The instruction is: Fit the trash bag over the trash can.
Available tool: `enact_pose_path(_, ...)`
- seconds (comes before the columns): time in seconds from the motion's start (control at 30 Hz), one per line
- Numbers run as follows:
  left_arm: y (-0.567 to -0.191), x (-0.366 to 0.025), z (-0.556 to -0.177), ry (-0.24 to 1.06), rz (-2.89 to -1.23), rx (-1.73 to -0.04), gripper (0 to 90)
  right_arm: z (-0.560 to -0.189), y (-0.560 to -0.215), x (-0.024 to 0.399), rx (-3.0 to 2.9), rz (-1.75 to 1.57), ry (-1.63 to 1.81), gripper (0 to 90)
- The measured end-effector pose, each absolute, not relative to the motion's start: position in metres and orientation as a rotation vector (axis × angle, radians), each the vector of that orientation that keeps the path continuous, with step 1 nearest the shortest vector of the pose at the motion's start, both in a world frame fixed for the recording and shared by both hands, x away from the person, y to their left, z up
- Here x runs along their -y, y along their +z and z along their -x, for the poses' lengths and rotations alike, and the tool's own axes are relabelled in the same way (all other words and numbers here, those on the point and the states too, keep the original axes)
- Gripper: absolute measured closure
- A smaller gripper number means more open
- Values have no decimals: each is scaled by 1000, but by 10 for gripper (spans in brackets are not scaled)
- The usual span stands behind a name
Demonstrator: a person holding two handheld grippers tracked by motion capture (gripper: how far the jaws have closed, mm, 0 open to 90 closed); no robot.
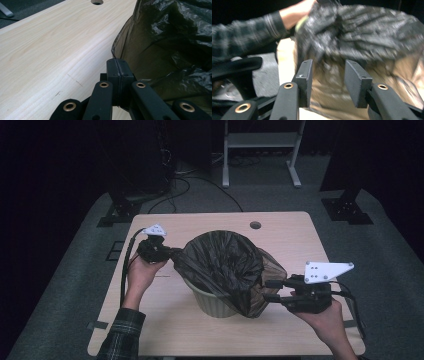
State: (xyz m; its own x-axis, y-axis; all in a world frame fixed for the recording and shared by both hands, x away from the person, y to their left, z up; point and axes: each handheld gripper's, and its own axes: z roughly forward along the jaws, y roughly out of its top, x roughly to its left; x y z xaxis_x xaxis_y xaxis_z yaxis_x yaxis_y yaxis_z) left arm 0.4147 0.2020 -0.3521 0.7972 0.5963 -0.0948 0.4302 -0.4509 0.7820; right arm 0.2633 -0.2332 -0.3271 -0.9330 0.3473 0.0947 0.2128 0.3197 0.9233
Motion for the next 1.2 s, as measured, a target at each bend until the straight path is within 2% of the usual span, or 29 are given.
enact_pose_path(0.4, -352, -201, -414, 238, -2107, -751, 898, -273, -293, 165, -2471, -410, 1688, 549)
enact_pose_path(0.6, -351, -202, -414, 240, -2106, -747, 898, -290, -292, 136, -2505, -441, 1640, 556)
enact_pose_path(0.7, -350, -203, -413, 237, -2107, -746, 898, -297, -297, 127, -2533, -471, 1624, 636)
enact_pose_path(0.8, -350, -204, -413, 236, -2107, -748, 898, -301, -302, 123, -2560, -494, 1589, 806)
enact_pose_path(0.87, -350, -204, -413, 235, -2106, -749, 898, -299, -303, 122, -2560, -484, 1579, 888)
enact_pose_path(1.2, -351, -202, -413, 233, -2112, -743, 899, -278, -304, 114, -2559, -370, 1686, 899)
